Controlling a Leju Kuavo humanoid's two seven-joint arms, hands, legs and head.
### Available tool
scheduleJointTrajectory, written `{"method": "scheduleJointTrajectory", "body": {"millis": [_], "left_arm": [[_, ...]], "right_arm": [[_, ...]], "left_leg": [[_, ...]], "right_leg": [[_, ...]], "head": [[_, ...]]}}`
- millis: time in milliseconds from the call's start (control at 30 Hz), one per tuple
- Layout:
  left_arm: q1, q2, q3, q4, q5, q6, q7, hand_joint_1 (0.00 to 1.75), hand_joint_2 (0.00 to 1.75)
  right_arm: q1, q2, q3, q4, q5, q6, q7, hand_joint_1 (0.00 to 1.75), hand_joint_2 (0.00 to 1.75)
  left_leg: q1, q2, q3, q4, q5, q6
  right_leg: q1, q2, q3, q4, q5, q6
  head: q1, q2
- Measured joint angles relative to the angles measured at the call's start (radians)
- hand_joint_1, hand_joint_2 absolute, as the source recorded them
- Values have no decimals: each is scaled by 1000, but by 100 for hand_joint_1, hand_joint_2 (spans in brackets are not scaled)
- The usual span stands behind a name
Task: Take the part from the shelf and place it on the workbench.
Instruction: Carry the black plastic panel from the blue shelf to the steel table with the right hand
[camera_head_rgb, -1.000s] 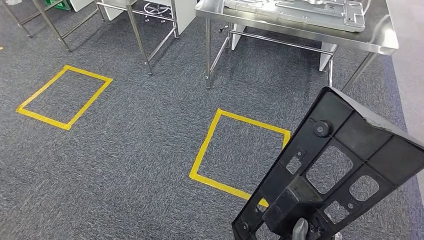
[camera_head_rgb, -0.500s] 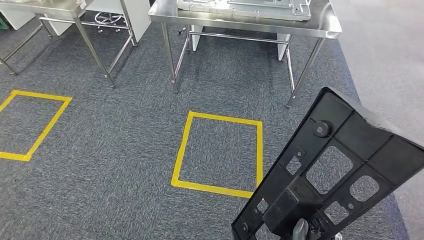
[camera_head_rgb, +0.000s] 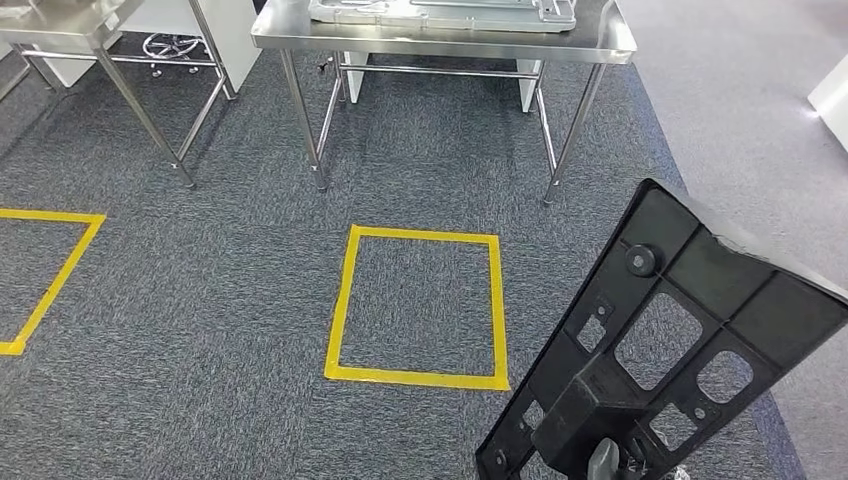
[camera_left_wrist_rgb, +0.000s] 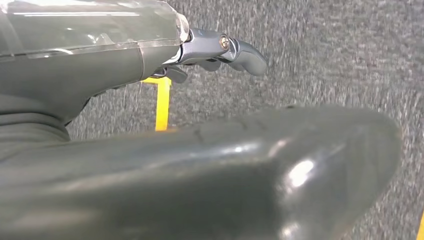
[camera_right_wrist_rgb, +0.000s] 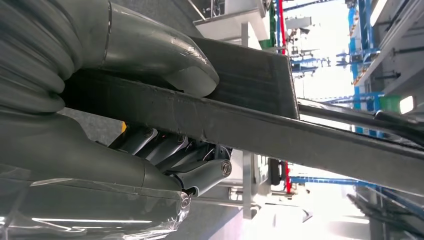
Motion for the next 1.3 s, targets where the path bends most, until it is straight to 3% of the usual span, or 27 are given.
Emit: {"method": "scheduleJointTrajectory", "body": {"millis": [67, 133, 167, 200, 233, 300, 333, 400, 500, 567, 667, 700, 733, 833, 900, 1000, 1067, 1200, 1233, 1267, 1300], "left_arm": [[-1, 0, -1, 0, 0, 0, 1, 0, 0], [1, 1, -1, 0, -1, 0, 3, 0, 0], [3, 1, -1, 0, -1, 0, 4, 0, 0], [5, 1, 0, 0, -1, 0, 5, 0, 0], [7, 1, 0, 0, -1, 1, 6, 0, 0], [9, 1, 0, 0, -1, 1, 6, 0, 0], [9, 2, 0, 0, -1, 1, 6, 0, 0], [8, 2, 0, 0, -2, 1, 7, 0, 0], [7, 2, 0, 0, -2, 1, 7, 0, 0], [7, 2, 0, 0, -2, 1, 6, 0, 0], [6, 2, 0, 0, -3, 1, 7, 0, 0], [6, 2, 0, 0, -3, 1, 7, 0, 0], [7, 2, 0, 0, -3, 0, 7, 0, 0], [8, 2, 0, 0, -5, 0, 7, 0, 0], [5, 2, 0, 0, -8, -1, 8, 0, 0], [4, 3, 0, 0, -10, -1, 9, 0, 0], [3, 3, 0, 0, -10, -1, 10, 0, 0], [4, 4, 0, 0, -12, 0, 13, 0, 0], [6, 4, 0, 0, -12, 1, 15, 0, 0], [8, 4, 0, 0, -12, 1, 16, 0, 0], [9, 4, 0, 0, -12, 1, 17, 0, 0]], "right_arm": [[0, 7, -2, 0, 4, 3, -1, 175, 175], [0, 11, -4, 0, 7, 7, -1, 175, 175], [0, 13, -4, 0, 7, 9, 0, 175, 175], [1, 14, -5, 1, 8, 11, 0, 175, 175], [1, 15, -5, 1, 8, 12, 0, 175, 175], [1, 17, -6, 3, 9, 14, 0, 175, 175], [0, 18, -7, 3, 9, 15, 0, 175, 175], [0, 20, -7, 4, 11, 15, 0, 175, 175], [0, 22, -8, 4, 12, 15, -1, 175, 175], [-1, 22, -10, 4, 14, 16, -1, 175, 175], [-2, 22, -15, 6, 18, 17, -1, 175, 175], [-2, 22, -17, 7, 20, 17, -1, 175, 175], [-2, 22, -18, 8, 21, 17, -1, 175, 175], [-2, 22, -21, 9, 23, 17, -1, 175, 175], [-2, 23, -21, 11, 25, 17, 0, 175, 175], [0, 25, -23, 12, 26, 16, 1, 175, 175], [0, 28, -24, 13, 26, 17, 1, 175, 175], [-2, 32, -27, 15, 29, 17, 4, 175, 175], [-1, 33, -28, 16, 30, 17, 4, 175, 175], [-1, 33, -29, 16, 30, 17, 5, 175, 175], [-1, 33, -30, 17, 31, 17, 5, 175, 175]], "left_leg": [[-1, -15, -21, 61, -32, -7], [1, -28, -96, 198, -88, -11], [1, -29, -136, 259, -104, -13], [1, -30, -164, 291, -98, -14], [1, -30, -172, 282, -70, -15], [1, -30, -141, 165, 23, -12], [0, -31, -119, 103, 54, -8], [-2, -34, -95, 40, 69, 3], [-2, -35, -82, 28, 56, 22], [1, -36, -66, 20, 49, 34], [1, -34, -47, 17, 32, 38], [1, -34, -39, 17, 24, 37], [1, -35, -29, 17, 17, 36], [1, -35, 8, 15, -9, 30], [0, -34, 21, 7, -22, 19], [-2, -30, 42, 9, -23, -1], [-1, -30, 33, 60, -37, -9], [0, -32, -108, 274, -131, -13], [0, -32, -126, 279, -127, -12], [-1, -32, -126, 247, -97, -9], [-2, -32, -113, 187, -49, -4]], "right_leg": [[-7, 4, 19, -16, 2, -9], [-6, 7, 31, -19, -5, -16], [-6, 11, 36, -19, -11, -18], [-5, 15, 44, -18, -18, -18], [-5, 20, 54, -17, -26, -17], [-6, 27, 77, -15, -46, -12], [-4, 29, 85, -11, -57, -7], [-1, 32, 91, -8, -71, 4], [-2, 31, 94, 6, -73, 20], [-4, 24, 64, 71, -91, 30], [-8, 17, -62, 256, -161, 42], [-10, 17, -95, 290, -166, 44], [-10, 17, -112, 289, -149, 44], [-8, 12, -79, 126, -17, 32], [0, 5, -62, 51, 14, 18], [2, 8, -48, 30, 15, -5], [-1, 10, -23, 21, 13, -17], [6, 13, 2, 18, -10, -32], [8, 16, 10, 18, -17, -33], [10, 19, 21, 18, -24, -32], [12, 20, 32, 18, -32, -31]], "head": [[-4, 0], [-6, 0], [-6, 0], [-6, 0], [-6, 0], [-6, 0], [-6, 0], [-6, 0], [-4, 0], [-1, 0], [1, 0], [1, 0], [1, 0], [1, 0], [0, 0], [-1, 0], [-4, 0], [-11, 0], [-12, 0], [-12, 0], [-12, 0]]}}
